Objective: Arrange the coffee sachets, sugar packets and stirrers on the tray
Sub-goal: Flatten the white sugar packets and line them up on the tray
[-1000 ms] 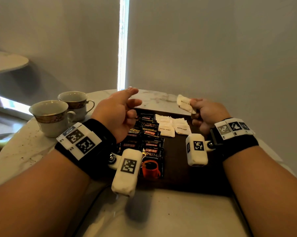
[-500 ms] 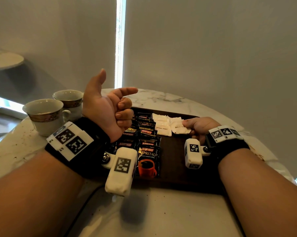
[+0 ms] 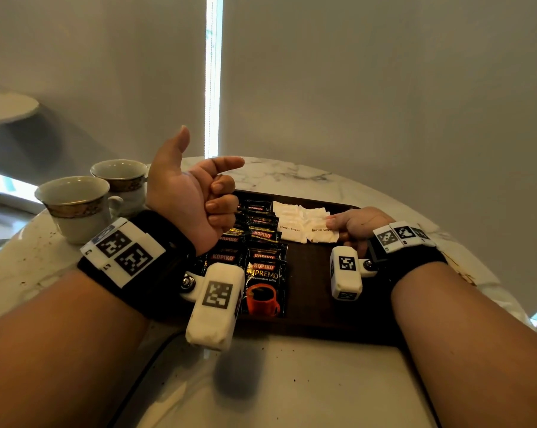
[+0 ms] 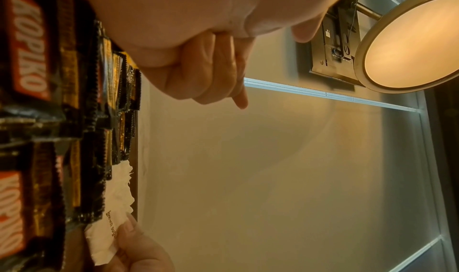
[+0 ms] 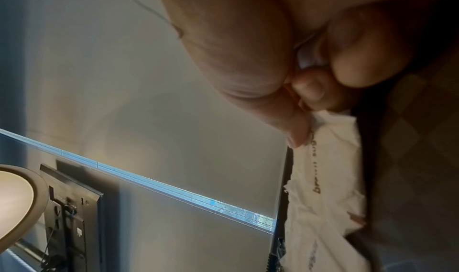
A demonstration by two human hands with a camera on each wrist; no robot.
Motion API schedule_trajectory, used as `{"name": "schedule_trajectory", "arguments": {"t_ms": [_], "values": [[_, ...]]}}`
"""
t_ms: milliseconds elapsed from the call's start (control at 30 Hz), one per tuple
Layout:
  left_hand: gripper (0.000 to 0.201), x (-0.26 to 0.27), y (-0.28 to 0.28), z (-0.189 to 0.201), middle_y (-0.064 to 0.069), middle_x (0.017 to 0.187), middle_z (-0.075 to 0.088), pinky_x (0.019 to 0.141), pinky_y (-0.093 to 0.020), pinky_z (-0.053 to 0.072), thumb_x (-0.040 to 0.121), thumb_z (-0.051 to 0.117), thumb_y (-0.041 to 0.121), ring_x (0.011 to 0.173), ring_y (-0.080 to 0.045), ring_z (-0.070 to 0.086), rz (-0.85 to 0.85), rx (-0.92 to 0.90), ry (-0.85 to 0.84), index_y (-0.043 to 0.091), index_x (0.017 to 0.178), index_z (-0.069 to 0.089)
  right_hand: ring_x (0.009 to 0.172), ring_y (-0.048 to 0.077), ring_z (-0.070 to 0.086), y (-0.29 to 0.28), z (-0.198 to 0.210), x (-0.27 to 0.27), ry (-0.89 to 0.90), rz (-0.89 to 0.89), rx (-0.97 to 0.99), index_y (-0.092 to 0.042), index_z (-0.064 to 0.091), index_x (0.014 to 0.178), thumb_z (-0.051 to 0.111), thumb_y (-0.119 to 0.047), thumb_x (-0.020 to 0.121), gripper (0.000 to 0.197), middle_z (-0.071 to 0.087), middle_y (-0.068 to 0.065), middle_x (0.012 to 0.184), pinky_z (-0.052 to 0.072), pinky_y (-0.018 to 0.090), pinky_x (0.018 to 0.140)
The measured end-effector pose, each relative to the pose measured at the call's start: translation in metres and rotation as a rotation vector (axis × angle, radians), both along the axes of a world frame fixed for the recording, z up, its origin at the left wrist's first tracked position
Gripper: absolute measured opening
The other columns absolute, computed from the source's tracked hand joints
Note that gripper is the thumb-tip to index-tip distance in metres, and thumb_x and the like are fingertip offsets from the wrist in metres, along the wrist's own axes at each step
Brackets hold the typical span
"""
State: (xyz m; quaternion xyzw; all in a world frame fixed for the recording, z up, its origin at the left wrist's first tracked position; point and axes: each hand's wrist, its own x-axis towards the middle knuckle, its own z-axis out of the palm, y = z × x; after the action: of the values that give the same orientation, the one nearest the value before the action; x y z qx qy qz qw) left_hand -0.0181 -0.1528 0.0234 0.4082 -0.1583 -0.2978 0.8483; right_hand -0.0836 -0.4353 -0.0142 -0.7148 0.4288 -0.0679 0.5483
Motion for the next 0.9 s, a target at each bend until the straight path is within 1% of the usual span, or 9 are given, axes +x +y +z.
{"name": "schedule_trajectory", "arguments": {"t_ms": [133,200,300,367,433,567,633,800,900], "values": [[0.073,0.001,0.0,-0.001,0.003,0.067,0.031,0.052,-0.023,0.01,0.089,0.034,0.074,0.049,-0.01,0.02,-0.003,0.002,0.008,0.01,0.105,0.065,0.051,0.009,0.039,-0.001,-0.001,0.0,-0.024,-0.029,-0.004,-0.01,0.073,0.103,0.069,-0.016,0.092,0.012,0.051,0.002,0.067,0.037,0.023,0.046],[0.073,0.001,0.001,0.0,0.003,0.067,0.032,0.052,-0.023,0.01,0.09,0.033,0.074,0.05,-0.01,0.02,-0.002,0.007,0.012,0.01,0.107,0.064,0.047,0.009,0.038,-0.002,-0.002,0.0,-0.05,-0.053,0.019,-0.007,0.07,0.102,0.07,-0.02,0.092,0.016,0.049,0.001,0.067,0.035,0.022,0.04],[0.073,0.0,0.0,0.0,0.003,0.066,0.033,0.051,-0.023,0.011,0.091,0.033,0.073,0.05,-0.01,0.021,0.0,0.014,0.013,0.01,0.107,0.064,0.043,0.009,0.037,-0.002,-0.001,0.002,-0.161,-0.091,0.1,-0.008,0.062,0.092,0.068,-0.024,0.093,0.017,0.047,0.001,0.066,0.028,0.021,0.033],[0.073,0.0,0.0,0.001,0.003,0.066,0.034,0.05,-0.022,0.012,0.091,0.033,0.073,0.049,-0.01,0.021,0.003,0.012,0.015,0.01,0.108,0.064,0.044,0.012,0.045,0.002,0.005,0.002,-0.243,-0.11,0.118,-0.01,0.061,0.087,0.066,-0.026,0.092,0.018,0.054,0.003,0.07,0.031,0.022,0.034],[0.072,0.001,0.0,0.001,0.003,0.066,0.034,0.049,-0.022,0.012,0.091,0.033,0.073,0.049,-0.01,0.022,0.003,0.01,0.015,0.01,0.109,0.064,0.051,0.016,0.058,0.011,0.015,0.001,-0.29,-0.06,0.142,-0.01,0.063,0.089,0.064,-0.03,0.095,0.021,0.062,0.005,0.075,0.041,0.023,0.038],[0.071,0.001,0.0,0.0,0.003,0.066,0.034,0.049,-0.022,0.012,0.092,0.033,0.073,0.049,-0.01,0.022,-0.004,0.008,0.018,0.01,0.108,0.064,0.07,0.029,0.072,0.036,0.028,0.001,-0.194,0.179,0.241,-0.006,0.062,0.097,0.058,-0.038,0.099,0.033,0.071,0.016,0.084,0.061,0.032,0.053],[0.071,0.001,0.0,0.0,0.003,0.066,0.034,0.049,-0.022,0.013,0.092,0.033,0.073,0.049,-0.01,0.022,-0.006,0.007,0.019,0.011,0.107,0.064,0.075,0.032,0.073,0.043,0.024,0.004,-0.122,0.253,0.239,-0.005,0.061,0.098,0.056,-0.042,0.099,0.037,0.072,0.019,0.086,0.062,0.034,0.058],[0.07,0.002,0.001,0.002,0.004,0.066,0.034,0.051,-0.023,0.01,0.092,0.032,0.072,0.05,-0.01,0.02,-0.011,0.014,0.025,0.011,0.105,0.064,0.072,0.027,0.074,0.046,0.016,0.008,-0.104,0.257,0.207,-0.006,0.062,0.096,0.056,-0.043,0.099,0.038,0.074,0.018,0.085,0.056,0.03,0.05],[0.07,0.002,0.001,0.002,0.004,0.066,0.034,0.05,-0.022,0.011,0.093,0.032,0.072,0.05,-0.01,0.02,-0.009,0.017,0.027,0.011,0.106,0.064,0.074,0.025,0.072,0.044,0.014,0.008,-0.097,0.267,0.16,-0.007,0.063,0.098,0.055,-0.044,0.099,0.037,0.074,0.015,0.09,0.054,0.03,0.056]]}}
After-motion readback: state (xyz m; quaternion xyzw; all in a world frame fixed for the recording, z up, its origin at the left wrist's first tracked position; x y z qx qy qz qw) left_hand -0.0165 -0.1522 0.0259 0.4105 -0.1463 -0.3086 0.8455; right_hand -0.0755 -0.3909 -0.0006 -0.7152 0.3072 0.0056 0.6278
